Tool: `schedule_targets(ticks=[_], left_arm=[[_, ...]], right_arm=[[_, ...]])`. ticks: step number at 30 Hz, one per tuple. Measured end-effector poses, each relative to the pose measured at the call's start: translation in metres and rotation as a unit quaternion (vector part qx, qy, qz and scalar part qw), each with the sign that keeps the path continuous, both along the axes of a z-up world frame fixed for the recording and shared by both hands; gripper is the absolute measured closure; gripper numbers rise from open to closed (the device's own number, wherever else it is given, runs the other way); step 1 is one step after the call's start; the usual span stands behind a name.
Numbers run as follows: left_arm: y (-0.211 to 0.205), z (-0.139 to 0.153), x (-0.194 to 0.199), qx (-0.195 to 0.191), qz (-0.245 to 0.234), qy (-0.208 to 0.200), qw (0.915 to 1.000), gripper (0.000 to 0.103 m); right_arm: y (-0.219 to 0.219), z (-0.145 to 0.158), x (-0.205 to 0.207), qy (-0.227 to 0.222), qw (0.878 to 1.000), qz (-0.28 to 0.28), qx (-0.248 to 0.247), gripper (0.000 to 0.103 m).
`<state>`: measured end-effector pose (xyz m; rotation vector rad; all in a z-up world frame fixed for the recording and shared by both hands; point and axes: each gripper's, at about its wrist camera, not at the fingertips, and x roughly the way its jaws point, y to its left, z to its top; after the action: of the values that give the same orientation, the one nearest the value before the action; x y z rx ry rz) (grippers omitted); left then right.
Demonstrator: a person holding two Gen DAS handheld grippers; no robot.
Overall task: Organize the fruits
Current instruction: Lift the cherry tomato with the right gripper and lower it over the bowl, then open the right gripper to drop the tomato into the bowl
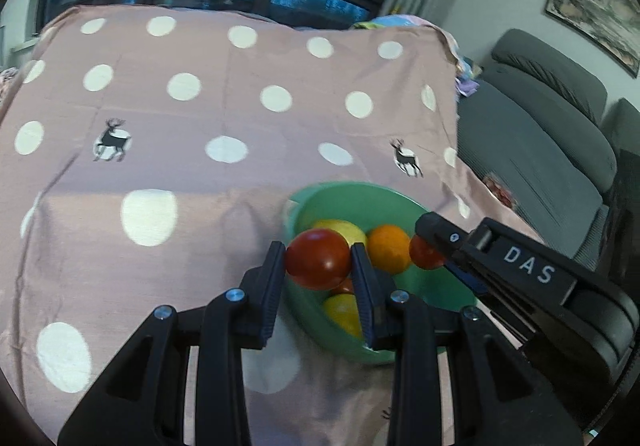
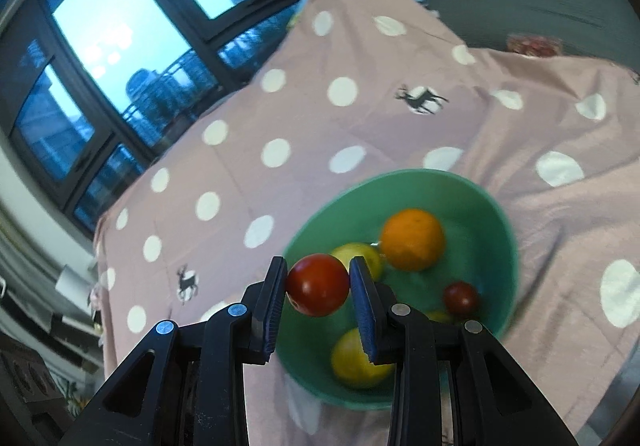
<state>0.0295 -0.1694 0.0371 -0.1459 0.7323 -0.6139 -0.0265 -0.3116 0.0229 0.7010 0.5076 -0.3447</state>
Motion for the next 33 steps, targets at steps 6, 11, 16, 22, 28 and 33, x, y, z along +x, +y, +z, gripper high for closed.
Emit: schedule_targets(ticks=[6, 11, 16, 22, 28, 33], left_arm=[[-0.021, -0.009, -0.001, 0.008, -0.034, 0.014, 0.9993, 0.070], [-0.037, -0.017, -0.001, 0.011, -0.058, 0.030, 0.9978, 0.070], [-0.044, -0.023, -0.001, 0.004, -0.072, 0.048, 0.9962, 0.070], [-0.050, -0.027, 0.000, -0.002, -0.085, 0.068, 0.9941, 0.070], [-0.057, -0.032, 0.002, 0.003, -0.091, 0.080, 0.9926, 0.070], [-0.060, -0.035, 0.002, 0.007, -0.096, 0.083, 0.9919, 0.070]], right_arm=[[-0.020, -0.012, -0.006, 0.036, 0.999, -0.034, 0.016, 0.069], [-0.030, -0.017, -0.011, 0.046, 0.998, -0.044, 0.027, 0.069], [-0.034, -0.019, -0.013, 0.052, 0.997, -0.050, 0.029, 0.069], [-0.037, -0.021, -0.012, 0.057, 0.997, -0.051, 0.033, 0.069], [-0.040, -0.024, -0.011, 0.064, 0.996, -0.054, 0.035, 0.069], [-0.042, -0.027, -0.012, 0.072, 0.995, -0.055, 0.038, 0.069]])
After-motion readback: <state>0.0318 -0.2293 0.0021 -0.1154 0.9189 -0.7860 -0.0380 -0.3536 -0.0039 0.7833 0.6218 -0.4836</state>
